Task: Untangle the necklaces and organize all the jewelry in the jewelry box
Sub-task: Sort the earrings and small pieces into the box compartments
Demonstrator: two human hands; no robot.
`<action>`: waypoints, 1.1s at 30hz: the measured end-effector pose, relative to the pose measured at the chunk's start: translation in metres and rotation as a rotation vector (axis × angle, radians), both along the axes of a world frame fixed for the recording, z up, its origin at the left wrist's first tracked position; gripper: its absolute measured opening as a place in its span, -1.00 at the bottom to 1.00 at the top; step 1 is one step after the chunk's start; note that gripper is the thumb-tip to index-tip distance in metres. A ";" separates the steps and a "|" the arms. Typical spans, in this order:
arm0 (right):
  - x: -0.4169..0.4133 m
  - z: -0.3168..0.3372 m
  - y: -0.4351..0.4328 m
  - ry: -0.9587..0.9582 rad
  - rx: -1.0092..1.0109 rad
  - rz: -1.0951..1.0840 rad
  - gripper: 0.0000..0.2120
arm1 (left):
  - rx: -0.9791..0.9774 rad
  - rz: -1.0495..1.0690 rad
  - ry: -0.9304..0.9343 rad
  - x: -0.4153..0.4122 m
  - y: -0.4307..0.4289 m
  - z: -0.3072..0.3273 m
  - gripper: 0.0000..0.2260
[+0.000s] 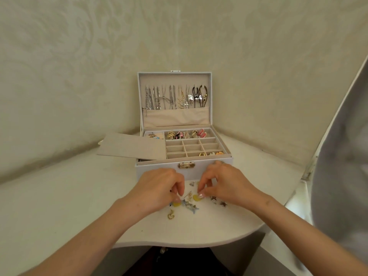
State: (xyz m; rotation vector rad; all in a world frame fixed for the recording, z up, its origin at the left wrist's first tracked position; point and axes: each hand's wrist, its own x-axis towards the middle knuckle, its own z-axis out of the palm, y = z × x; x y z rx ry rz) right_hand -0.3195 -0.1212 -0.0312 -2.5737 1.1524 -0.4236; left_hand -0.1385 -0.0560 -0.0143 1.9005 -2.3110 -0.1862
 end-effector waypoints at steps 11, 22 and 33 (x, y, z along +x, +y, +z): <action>0.002 -0.002 -0.001 0.011 0.036 -0.038 -0.95 | -0.031 0.023 -0.031 0.009 -0.001 -0.012 -0.94; 0.000 0.000 -0.002 -0.127 0.098 0.018 -0.84 | -0.036 0.044 0.007 0.020 0.005 -0.008 -0.91; -0.001 0.007 0.001 -0.371 0.177 0.021 -0.85 | -0.143 0.035 0.073 0.016 0.002 -0.006 -0.97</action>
